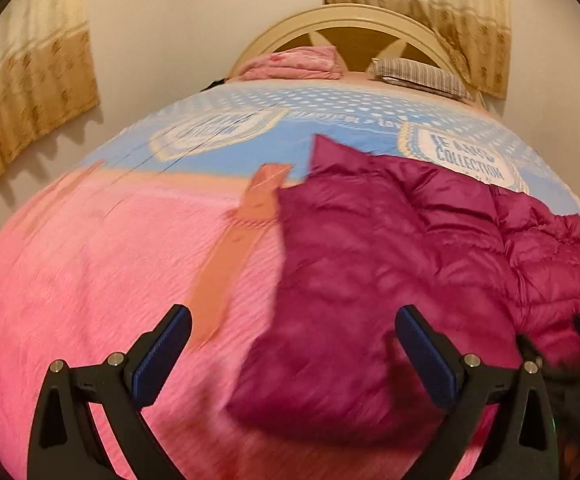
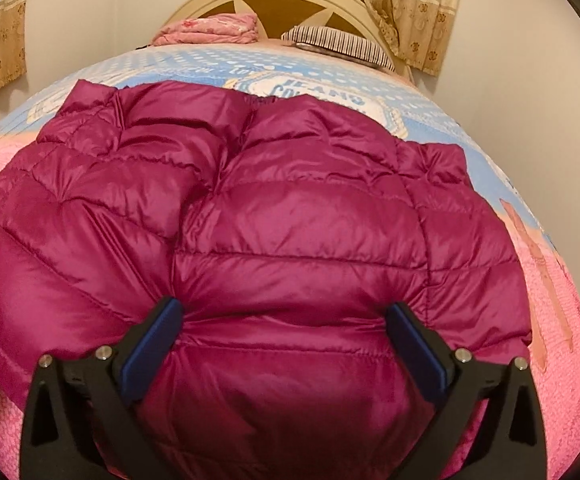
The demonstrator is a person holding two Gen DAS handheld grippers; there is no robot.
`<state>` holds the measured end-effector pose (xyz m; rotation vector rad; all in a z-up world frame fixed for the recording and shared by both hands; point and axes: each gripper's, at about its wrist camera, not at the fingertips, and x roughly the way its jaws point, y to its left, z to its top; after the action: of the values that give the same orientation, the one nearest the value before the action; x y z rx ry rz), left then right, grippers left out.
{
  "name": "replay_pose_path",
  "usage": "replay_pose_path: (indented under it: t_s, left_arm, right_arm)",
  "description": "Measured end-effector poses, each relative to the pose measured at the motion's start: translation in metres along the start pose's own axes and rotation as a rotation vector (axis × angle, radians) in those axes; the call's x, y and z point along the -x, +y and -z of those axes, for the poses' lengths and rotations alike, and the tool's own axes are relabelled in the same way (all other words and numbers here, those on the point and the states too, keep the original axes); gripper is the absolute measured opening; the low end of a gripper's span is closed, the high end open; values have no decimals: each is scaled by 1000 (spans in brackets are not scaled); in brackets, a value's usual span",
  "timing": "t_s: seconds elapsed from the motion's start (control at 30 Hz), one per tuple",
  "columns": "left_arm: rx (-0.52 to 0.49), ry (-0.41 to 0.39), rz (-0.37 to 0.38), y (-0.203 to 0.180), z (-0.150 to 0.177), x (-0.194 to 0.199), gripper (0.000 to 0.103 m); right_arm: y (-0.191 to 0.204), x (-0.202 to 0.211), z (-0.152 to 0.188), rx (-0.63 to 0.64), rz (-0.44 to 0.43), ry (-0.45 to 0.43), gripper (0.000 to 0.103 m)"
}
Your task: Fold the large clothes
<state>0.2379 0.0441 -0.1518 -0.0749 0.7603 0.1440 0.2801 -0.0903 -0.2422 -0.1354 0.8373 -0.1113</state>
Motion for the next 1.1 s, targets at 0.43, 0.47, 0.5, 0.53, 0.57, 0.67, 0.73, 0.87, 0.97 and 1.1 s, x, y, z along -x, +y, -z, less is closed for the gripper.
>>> replay_pose_path:
  t_s: [0.43, 0.47, 0.5, 0.53, 0.57, 0.67, 0.73, 0.87, 0.97, 1.1]
  left_arm:
    - [153, 118, 156, 18, 31, -24, 102]
    - [161, 117, 167, 18, 31, -25, 101]
    - [165, 112, 170, 17, 31, -25, 99]
    - [170, 113, 197, 17, 29, -27, 83]
    - [175, 124, 243, 15, 30, -29, 53]
    - [133, 110, 267, 5, 27, -25, 19]
    - [114, 73, 248, 4, 24, -15, 13]
    - [93, 10, 249, 13, 17, 9, 9]
    - [72, -26, 221, 21, 11, 27, 9]
    - [40, -87, 155, 32, 0, 51, 9]
  right_arm:
    - [8, 25, 25, 39, 27, -51, 103]
    - [9, 22, 23, 42, 32, -45, 103]
    - [11, 20, 22, 52, 46, -42, 103]
    - [13, 21, 22, 61, 55, -41, 103]
    - [16, 19, 22, 74, 67, -39, 103]
    - [18, 21, 23, 84, 87, -44, 103]
    - [21, 23, 24, 99, 107, -54, 103]
    - [25, 28, 26, 95, 109, -54, 103]
    - [34, 31, 26, 101, 81, -60, 103]
    - [64, 36, 24, 160, 40, -84, 103]
